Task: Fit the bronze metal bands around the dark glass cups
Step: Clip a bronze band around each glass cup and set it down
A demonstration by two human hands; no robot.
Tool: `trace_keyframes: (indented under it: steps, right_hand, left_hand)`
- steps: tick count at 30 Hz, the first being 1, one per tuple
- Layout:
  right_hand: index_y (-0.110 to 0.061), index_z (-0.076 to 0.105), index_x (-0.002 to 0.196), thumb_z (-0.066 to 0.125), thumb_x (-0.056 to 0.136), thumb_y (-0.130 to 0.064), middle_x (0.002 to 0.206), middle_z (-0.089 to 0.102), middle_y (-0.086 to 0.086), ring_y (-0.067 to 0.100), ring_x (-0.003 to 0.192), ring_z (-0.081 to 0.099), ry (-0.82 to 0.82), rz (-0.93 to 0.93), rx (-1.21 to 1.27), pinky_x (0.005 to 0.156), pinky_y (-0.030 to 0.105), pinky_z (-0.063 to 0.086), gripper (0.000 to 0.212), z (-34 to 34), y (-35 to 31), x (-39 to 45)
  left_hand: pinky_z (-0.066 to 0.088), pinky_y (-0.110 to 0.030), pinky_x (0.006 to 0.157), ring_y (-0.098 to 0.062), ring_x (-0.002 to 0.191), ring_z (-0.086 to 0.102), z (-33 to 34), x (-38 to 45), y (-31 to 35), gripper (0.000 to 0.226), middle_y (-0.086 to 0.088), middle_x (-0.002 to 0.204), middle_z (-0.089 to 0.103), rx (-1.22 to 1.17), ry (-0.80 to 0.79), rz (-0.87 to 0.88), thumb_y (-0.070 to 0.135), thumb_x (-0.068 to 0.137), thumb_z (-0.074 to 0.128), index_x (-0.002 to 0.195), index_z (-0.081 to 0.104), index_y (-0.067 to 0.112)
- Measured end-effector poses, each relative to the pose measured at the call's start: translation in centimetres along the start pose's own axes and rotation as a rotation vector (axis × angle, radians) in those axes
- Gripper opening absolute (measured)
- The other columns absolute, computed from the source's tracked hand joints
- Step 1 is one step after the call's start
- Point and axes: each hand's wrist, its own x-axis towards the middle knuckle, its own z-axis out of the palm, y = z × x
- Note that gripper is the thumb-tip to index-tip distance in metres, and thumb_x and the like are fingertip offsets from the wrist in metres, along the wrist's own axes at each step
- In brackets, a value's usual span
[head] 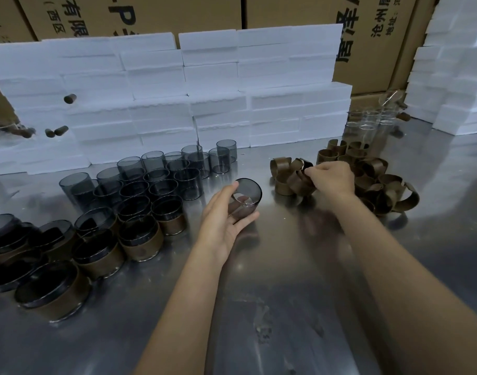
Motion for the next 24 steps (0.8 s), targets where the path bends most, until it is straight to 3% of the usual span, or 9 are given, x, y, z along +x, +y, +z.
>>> trace_keyframes:
  steps: [5, 10, 12, 15, 19, 22, 24]
  right_hand:
    - [0.009, 0.075, 0.096, 0.071, 0.090, -0.021, 0.078, 0.059, 0.009, 0.022, 0.077, 0.053, -0.169, 0.013, -0.060, 0.073, 0.032, 0.042, 0.031, 0.0, 0.2, 2.4]
    - [-0.009, 0.068, 0.066, 0.070, 0.092, -0.032, 0.057, 0.050, -0.002, 0.018, 0.065, 0.048, -0.222, -0.016, -0.052, 0.060, 0.029, 0.036, 0.034, 0.3, -0.2, 2.2]
    - [-0.012, 0.072, 0.068, 0.072, 0.090, -0.027, 0.053, 0.050, -0.005, 0.015, 0.062, 0.048, -0.247, -0.054, -0.085, 0.059, 0.028, 0.037, 0.027, 0.5, -0.4, 1.9]
    - [-0.012, 0.078, 0.082, 0.069, 0.094, -0.020, 0.070, 0.065, -0.004, 0.013, 0.073, 0.058, -0.218, -0.130, -0.165, 0.073, 0.026, 0.041, 0.017, 0.2, -0.7, 2.0]
    - [-0.018, 0.075, 0.088, 0.067, 0.097, -0.020, 0.088, 0.069, -0.001, 0.003, 0.074, 0.054, -0.145, -0.213, -0.193, 0.060, 0.019, 0.038, 0.013, -1.0, -1.5, 1.8]
    - [-0.018, 0.073, 0.095, 0.062, 0.099, -0.020, 0.079, 0.063, -0.006, 0.003, 0.068, 0.053, -0.007, -0.357, -0.196, 0.055, 0.017, 0.036, 0.011, -1.9, -2.4, 0.5]
    - [-0.014, 0.071, 0.096, 0.061, 0.099, -0.018, 0.073, 0.064, -0.003, 0.011, 0.068, 0.059, -0.014, -0.458, -0.139, 0.062, 0.025, 0.044, 0.011, -2.3, -3.0, -1.2]
  left_hand:
    - [0.063, -0.039, 0.065, -0.030, 0.093, 0.071, -0.2, 0.3, 0.0, 0.021, -0.021, 0.105, 0.067, 0.002, -0.009, -0.016, 0.023, 0.092, 0.074, 0.109, 0.068, 0.012]
    - [0.063, -0.039, 0.068, -0.031, 0.097, 0.069, -0.2, 0.2, 0.0, 0.023, -0.021, 0.108, 0.066, 0.000, -0.014, -0.023, 0.022, 0.092, 0.074, 0.111, 0.068, 0.012]
    - [0.063, -0.039, 0.068, -0.030, 0.096, 0.069, -0.2, 0.2, 0.0, 0.022, -0.021, 0.108, 0.066, 0.004, -0.014, -0.024, 0.022, 0.092, 0.074, 0.111, 0.069, 0.012]
    - [0.063, -0.037, 0.067, -0.030, 0.096, 0.069, -0.2, 0.1, 0.1, 0.023, -0.021, 0.109, 0.066, 0.010, -0.021, -0.027, 0.022, 0.092, 0.074, 0.111, 0.068, 0.012]
    - [0.063, -0.038, 0.067, -0.030, 0.095, 0.070, -0.2, 0.0, 0.1, 0.021, -0.021, 0.108, 0.066, 0.007, -0.019, -0.031, 0.022, 0.092, 0.074, 0.109, 0.068, 0.012]
    - [0.063, -0.039, 0.068, -0.030, 0.095, 0.070, -0.3, -0.1, 0.1, 0.019, -0.021, 0.108, 0.066, 0.003, -0.016, -0.030, 0.022, 0.092, 0.074, 0.108, 0.068, 0.013]
    - [0.064, -0.040, 0.069, -0.029, 0.094, 0.070, -0.3, -0.2, 0.2, 0.017, -0.020, 0.107, 0.065, -0.017, -0.022, -0.032, 0.022, 0.093, 0.073, 0.108, 0.068, 0.014]
